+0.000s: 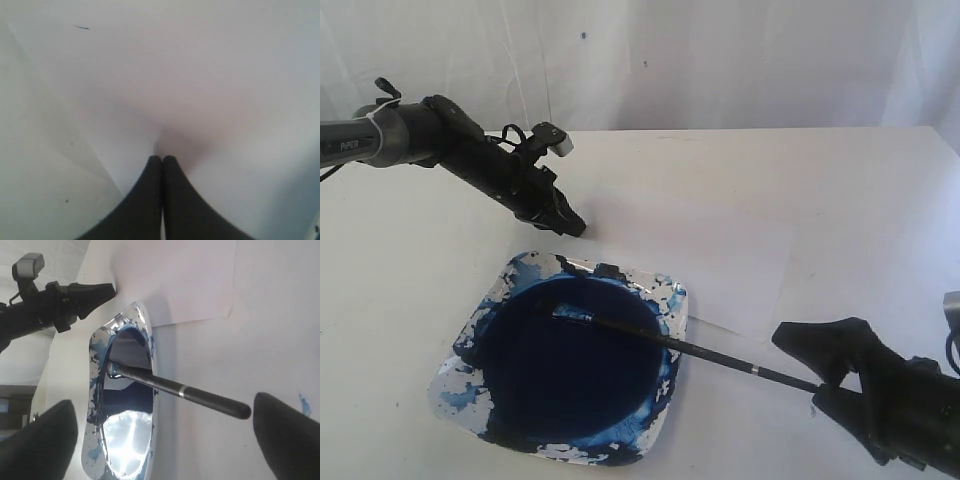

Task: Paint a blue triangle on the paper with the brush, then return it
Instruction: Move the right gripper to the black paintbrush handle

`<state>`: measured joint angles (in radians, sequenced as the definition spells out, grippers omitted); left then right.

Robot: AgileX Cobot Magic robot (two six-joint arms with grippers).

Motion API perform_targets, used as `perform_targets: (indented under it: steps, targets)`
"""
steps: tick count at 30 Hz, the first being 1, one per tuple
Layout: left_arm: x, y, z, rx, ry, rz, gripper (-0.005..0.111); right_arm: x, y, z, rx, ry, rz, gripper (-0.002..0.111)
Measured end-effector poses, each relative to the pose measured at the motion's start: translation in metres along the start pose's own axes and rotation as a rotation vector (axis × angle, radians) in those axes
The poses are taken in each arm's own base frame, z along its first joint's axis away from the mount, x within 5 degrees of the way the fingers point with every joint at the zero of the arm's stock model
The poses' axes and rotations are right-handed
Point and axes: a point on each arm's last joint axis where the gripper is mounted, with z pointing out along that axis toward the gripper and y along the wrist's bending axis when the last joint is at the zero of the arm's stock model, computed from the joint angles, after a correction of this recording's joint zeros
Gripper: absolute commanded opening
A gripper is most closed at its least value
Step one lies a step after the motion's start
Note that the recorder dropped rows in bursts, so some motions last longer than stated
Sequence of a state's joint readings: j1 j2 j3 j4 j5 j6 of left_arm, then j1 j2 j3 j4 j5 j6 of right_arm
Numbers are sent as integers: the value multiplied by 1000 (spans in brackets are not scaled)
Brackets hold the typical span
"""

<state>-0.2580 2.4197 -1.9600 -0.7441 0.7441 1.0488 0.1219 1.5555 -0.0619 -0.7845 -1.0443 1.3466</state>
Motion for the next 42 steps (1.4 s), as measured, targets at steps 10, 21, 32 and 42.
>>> perform_targets:
  steps: [10, 21, 32, 42]
  targets:
    - [0, 0, 0, 0, 0, 0, 0, 1, -1, 2, 17, 34, 111, 88]
    - [0, 0, 0, 0, -1, -1, 0, 3, -2, 2, 31, 48, 133, 80]
    - [0, 0, 0, 0, -1, -1, 0, 5, 10, 20, 39, 105, 79, 78]
    - [0, 0, 0, 1, -3, -2, 0, -4, 10, 29, 115, 39, 126, 70]
